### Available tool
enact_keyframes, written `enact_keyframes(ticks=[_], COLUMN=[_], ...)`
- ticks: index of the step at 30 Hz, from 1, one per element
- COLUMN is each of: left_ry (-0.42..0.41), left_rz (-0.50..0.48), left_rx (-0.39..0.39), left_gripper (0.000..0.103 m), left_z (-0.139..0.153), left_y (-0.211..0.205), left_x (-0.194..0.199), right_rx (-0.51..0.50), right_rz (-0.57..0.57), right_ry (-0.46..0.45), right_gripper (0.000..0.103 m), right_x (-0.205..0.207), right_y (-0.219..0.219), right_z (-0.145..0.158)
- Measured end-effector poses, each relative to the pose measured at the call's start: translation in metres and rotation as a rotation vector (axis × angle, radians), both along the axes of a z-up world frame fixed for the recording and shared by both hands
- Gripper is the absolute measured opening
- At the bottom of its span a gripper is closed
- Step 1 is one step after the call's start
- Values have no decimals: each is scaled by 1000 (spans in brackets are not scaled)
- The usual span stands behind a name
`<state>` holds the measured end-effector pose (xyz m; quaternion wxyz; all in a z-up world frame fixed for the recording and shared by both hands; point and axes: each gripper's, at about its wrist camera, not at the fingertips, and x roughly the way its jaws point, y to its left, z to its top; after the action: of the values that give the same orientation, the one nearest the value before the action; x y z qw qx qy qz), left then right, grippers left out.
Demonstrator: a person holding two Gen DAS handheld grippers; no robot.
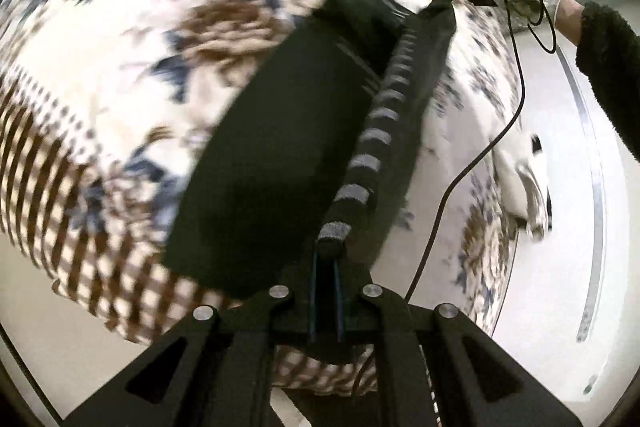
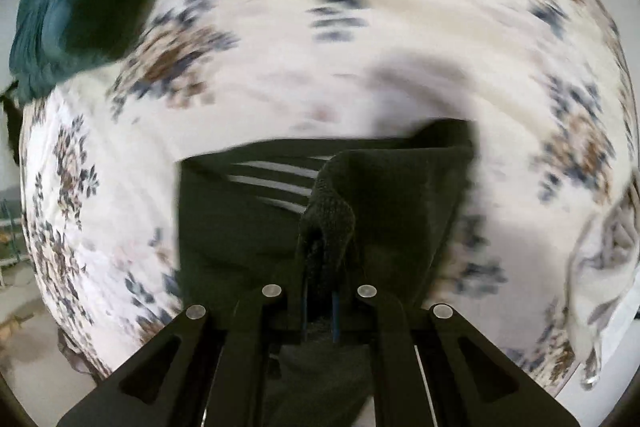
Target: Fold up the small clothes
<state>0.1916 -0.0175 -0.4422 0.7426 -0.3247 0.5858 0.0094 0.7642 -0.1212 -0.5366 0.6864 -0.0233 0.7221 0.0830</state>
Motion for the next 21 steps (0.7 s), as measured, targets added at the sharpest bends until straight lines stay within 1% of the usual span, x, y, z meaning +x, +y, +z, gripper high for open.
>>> enact_keyframes(ticks=[2,5,7,8,10,11,12,13,14,15,16,18,19,20,21], left_ry=[15,54,73,84,110,122,137,146,140,133,131,135,137,138,139], left_rz=[26,67,86,81,79,85,89,92,92,97,102,96,84,72,56], left_rx=[-5,-40,-66,-87,-145,-166,-176,-182,-197,-208,-209,-207,-206,-200,-188], left_gripper=[5,5,5,5,8,9,18,24,37,52,56,56,56,56,56], left_z=[-14,-44,-62,-73,-93,-98,-103,-105,-105,-104,-103,-102,-103,-103,-104], left_y=[21,47,59,64,72,77,81,86,93,98,102,107,108,107,105], left_x=[-6,-13,-18,-19,-19,-20,-21,-23,-26,-28,-29,-26,-22,-18,-13], right_rx=[-34,-99,-129,-142,-158,-130,-82,6,54,97,122,134,134,123,108], right_rz=[38,78,83,86,95,92,82,68,63,63,74,110,118,117,115], right_ry=[7,7,14,13,18,32,38,53,64,67,65,62,56,55,59], right_gripper=[7,7,7,7,11,21,40,50,61,62,62,62,63,65,66], right_x=[-3,-10,-14,-15,-18,-21,-25,-34,-43,-60,-78,-116,-146,-172,-198], right_y=[52,109,134,141,152,154,153,148,144,135,125,104,86,69,51], right_z=[-17,-47,-67,-73,-85,-88,-86,-81,-75,-66,-56,-41,-33,-30,-29])
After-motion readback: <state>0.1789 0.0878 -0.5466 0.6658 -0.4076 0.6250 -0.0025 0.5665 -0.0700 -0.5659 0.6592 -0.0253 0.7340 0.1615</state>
